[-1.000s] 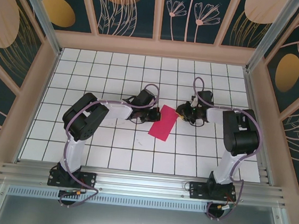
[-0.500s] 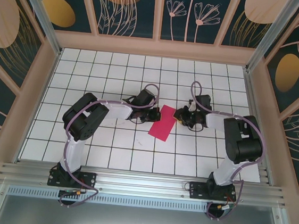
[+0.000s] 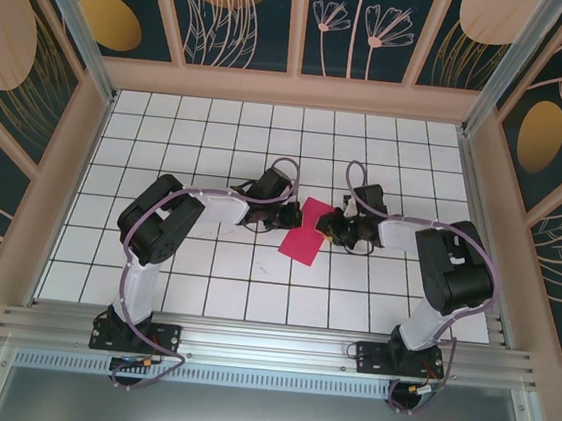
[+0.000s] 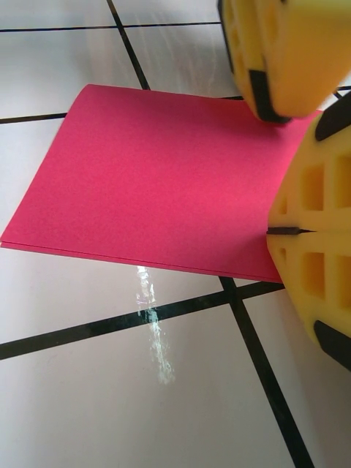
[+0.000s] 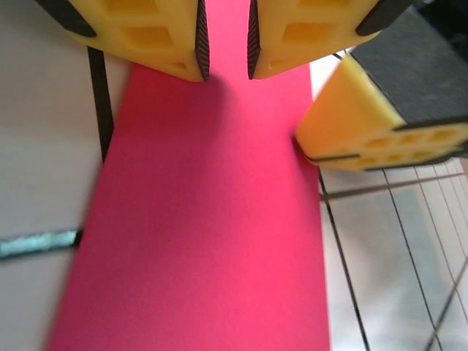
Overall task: Fold a paper plane with a square sheet of paper (pick it up from the middle)
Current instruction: Fold the square sheet of paper in half at the center of the table.
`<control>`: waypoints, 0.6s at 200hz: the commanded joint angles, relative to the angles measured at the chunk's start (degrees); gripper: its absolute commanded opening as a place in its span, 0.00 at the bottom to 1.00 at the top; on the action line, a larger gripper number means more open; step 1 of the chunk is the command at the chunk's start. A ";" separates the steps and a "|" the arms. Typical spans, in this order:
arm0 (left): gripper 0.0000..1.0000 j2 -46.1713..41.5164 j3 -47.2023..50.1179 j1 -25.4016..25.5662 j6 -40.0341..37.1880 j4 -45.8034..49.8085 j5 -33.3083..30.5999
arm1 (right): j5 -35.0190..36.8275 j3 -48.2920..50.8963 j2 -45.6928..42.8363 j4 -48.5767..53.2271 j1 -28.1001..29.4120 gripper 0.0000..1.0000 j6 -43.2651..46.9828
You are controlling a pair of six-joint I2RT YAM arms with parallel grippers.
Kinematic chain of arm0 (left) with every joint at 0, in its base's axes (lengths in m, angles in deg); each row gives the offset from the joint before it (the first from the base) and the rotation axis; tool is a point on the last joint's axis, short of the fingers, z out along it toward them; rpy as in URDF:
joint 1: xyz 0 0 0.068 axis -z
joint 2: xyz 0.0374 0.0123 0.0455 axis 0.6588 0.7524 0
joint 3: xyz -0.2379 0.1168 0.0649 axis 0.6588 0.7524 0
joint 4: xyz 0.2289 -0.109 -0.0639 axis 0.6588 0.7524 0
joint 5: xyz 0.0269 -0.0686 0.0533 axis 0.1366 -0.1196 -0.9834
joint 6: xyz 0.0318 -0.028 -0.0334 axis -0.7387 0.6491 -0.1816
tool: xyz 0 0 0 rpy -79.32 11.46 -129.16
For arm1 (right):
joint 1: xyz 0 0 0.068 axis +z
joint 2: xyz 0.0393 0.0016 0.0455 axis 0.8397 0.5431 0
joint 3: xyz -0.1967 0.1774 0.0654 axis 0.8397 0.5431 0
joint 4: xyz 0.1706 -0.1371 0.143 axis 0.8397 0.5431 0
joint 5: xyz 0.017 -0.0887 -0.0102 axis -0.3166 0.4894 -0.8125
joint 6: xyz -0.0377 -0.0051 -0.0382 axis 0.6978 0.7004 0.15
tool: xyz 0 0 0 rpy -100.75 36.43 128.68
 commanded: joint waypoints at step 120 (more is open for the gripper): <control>0.02 2.29 1.94 0.24 -1.04 7.68 -1.87 | -0.61 7.60 -3.47 -2.34 3.77 0.25 -3.27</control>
